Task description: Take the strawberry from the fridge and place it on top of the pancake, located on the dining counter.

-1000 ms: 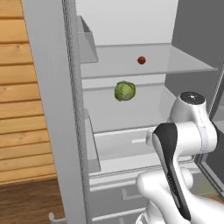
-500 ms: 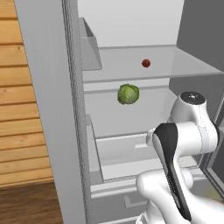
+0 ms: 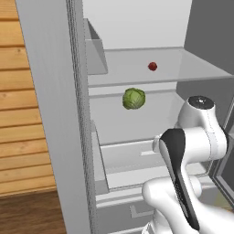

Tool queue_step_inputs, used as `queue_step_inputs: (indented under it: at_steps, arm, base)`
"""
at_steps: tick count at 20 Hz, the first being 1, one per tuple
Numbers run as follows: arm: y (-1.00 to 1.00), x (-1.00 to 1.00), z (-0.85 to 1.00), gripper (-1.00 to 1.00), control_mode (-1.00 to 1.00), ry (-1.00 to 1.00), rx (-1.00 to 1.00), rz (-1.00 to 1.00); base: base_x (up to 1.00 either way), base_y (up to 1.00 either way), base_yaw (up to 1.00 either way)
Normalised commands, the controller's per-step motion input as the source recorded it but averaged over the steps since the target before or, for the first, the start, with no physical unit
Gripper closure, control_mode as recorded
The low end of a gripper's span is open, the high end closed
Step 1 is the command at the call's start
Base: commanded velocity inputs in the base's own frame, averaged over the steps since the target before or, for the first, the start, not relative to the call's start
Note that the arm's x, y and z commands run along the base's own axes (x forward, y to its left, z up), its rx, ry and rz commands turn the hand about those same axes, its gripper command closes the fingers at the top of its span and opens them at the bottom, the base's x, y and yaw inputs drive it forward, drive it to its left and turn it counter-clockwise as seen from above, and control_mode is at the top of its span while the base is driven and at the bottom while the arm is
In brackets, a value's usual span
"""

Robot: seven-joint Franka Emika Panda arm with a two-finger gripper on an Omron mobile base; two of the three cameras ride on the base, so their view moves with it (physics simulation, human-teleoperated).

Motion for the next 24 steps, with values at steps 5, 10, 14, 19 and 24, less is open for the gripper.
queue_step_inputs:
  at_steps: [5,10,14,19,24]
  arm:
    - [-0.03,0.02,0.01,-1.00,-1.00,-0.06,0.01,0.00]
    - [0.00,0.02,0.53,-1.00,-1.00,-0.38,0.05,0.00]
    - [0.03,0.00,0.86,-1.00,-1.00,-0.31,0.01,0.00]
    - [0.12,0.02,0.99,-1.00,-1.00,-0.25,-0.11,0.04]
    - [0.16,0.18,0.82,-1.00,-1.00,-0.11,-0.19,0.02]
  base:
    - [0.00,0.00,0.00]
    - [0.00,0.00,0.00]
    - [0.00,0.00,0.00]
    - [0.00,0.00,0.00]
    - [0.00,0.00,0.00]
